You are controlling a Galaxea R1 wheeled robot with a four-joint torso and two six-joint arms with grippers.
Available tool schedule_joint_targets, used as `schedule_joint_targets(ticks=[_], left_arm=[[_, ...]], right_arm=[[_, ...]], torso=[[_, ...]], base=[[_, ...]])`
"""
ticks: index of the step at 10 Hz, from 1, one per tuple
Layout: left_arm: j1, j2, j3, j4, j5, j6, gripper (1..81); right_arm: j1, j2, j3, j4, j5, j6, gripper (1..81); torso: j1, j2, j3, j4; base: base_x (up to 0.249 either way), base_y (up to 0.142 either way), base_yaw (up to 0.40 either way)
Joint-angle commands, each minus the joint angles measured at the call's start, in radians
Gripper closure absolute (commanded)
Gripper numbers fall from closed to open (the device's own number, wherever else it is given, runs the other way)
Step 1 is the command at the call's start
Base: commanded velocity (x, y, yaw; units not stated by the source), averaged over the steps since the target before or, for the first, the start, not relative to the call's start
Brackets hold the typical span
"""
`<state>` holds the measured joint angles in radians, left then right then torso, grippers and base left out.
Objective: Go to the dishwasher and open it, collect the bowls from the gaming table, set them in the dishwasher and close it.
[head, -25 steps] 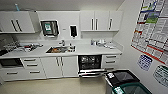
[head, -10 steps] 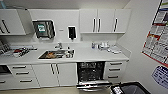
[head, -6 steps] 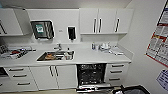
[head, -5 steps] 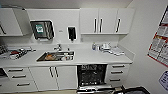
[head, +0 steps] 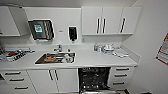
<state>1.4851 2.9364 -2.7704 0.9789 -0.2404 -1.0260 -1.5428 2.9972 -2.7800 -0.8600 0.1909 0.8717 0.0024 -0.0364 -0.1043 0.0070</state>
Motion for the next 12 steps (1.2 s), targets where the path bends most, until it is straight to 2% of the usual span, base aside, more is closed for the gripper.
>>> schedule_joint_targets(ticks=[1, 12], left_arm=[[-0.025, -0.009, -0.003, 0.004, 0.018, -0.002, 81.1], [-0.025, -0.006, -0.005, 0.003, 0.018, -0.002, 81.1]], right_arm=[[0.022, -0.001, 0.005, -0.008, -0.011, 0.001, 81.1], [0.022, -0.001, 0.005, -0.008, -0.011, 0.001, 81.1]], torso=[[0.0, 0.0, 0.0, 0.0], [-0.002, -0.002, 0.001, 0.0]], base=[[0.193, 0.0, 0.0], [0.193, 0.0, 0.0]])
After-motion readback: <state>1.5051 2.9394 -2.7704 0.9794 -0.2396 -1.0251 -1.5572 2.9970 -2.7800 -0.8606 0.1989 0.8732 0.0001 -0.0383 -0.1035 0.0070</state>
